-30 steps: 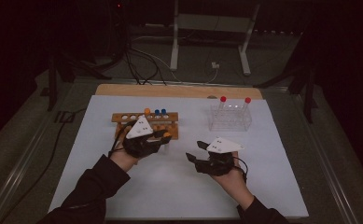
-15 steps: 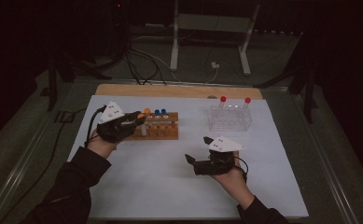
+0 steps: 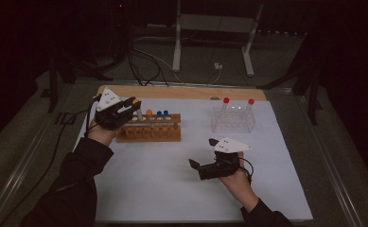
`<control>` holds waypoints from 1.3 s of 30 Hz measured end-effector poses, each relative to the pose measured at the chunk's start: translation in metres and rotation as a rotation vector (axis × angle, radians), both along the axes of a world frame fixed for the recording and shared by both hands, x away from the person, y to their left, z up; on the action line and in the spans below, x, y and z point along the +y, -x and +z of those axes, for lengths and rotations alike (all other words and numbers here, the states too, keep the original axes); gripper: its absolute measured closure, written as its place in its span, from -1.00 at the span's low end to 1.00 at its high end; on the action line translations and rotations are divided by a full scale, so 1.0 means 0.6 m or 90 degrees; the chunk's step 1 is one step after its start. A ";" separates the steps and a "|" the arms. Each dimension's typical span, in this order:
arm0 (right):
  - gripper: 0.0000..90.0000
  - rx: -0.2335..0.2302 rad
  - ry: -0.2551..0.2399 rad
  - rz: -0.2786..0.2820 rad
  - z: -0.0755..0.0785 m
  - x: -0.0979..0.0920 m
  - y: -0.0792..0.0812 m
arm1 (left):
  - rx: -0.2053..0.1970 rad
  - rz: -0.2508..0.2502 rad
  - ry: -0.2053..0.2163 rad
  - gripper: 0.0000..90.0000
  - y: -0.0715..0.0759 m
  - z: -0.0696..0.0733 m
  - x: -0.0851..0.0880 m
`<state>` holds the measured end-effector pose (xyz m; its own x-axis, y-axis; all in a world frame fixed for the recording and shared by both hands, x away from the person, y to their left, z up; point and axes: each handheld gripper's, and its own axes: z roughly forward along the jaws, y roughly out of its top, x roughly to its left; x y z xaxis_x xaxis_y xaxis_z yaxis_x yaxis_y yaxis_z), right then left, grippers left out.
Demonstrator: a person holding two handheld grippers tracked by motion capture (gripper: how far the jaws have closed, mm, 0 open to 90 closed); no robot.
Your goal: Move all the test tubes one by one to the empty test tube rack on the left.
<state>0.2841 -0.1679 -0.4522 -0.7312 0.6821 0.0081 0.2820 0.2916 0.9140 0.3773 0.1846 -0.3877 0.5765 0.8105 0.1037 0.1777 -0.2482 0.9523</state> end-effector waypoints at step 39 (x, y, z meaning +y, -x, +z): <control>-1.00 0.012 -0.011 0.005 -0.001 -0.013 -0.007 | 0.122 0.025 -0.041 0.41 -0.051 -0.098 -0.021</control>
